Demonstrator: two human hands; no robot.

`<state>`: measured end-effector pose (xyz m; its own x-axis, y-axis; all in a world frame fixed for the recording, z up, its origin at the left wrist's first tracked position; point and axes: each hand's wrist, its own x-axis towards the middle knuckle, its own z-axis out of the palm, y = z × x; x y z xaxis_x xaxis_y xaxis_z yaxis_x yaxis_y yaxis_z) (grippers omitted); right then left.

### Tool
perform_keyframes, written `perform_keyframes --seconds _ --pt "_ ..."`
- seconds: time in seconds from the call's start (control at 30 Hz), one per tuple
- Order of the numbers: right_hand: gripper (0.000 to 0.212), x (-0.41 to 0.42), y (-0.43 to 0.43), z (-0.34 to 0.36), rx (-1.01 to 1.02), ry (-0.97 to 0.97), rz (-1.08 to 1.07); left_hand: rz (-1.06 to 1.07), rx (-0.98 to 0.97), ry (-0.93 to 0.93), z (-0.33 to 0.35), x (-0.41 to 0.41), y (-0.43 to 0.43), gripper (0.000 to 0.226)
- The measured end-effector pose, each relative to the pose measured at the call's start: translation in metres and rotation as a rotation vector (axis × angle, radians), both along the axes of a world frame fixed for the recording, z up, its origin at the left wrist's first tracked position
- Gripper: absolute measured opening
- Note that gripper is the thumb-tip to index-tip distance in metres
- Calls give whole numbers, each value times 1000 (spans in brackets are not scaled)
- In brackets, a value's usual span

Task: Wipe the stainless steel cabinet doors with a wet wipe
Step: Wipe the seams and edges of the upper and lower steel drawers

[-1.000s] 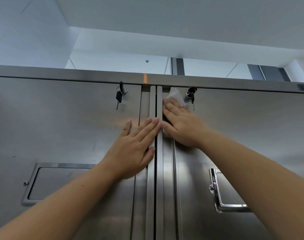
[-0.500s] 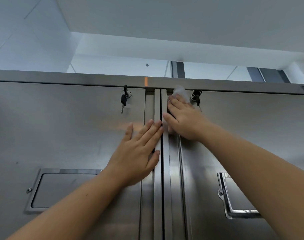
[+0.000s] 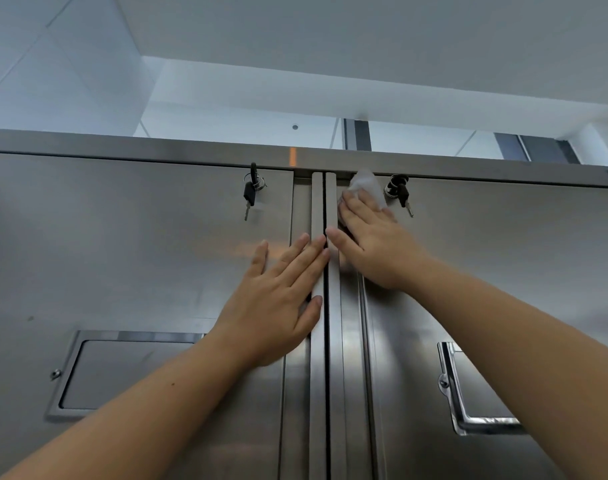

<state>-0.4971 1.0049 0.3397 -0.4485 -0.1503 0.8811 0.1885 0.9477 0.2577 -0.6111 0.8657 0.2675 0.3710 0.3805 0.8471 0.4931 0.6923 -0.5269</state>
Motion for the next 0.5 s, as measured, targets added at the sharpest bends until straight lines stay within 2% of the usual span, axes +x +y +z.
perform_keyframes --seconds 0.13,0.23,0.37,0.4,0.5 --pt "67 -1 -2 17 -27 15 -4 -6 10 7 0 0 0 57" --pt "74 2 2 6 65 39 -92 -8 5 24 1 -1 -1 58" --pt "107 6 12 -17 134 31 -75 -19 3 23 2 0 -1 57" --pt "110 6 12 -17 125 20 -69 -19 1 22 2 0 -1 58" --pt "82 5 8 -7 96 13 -101 -17 -4 10 0 -1 -1 59"
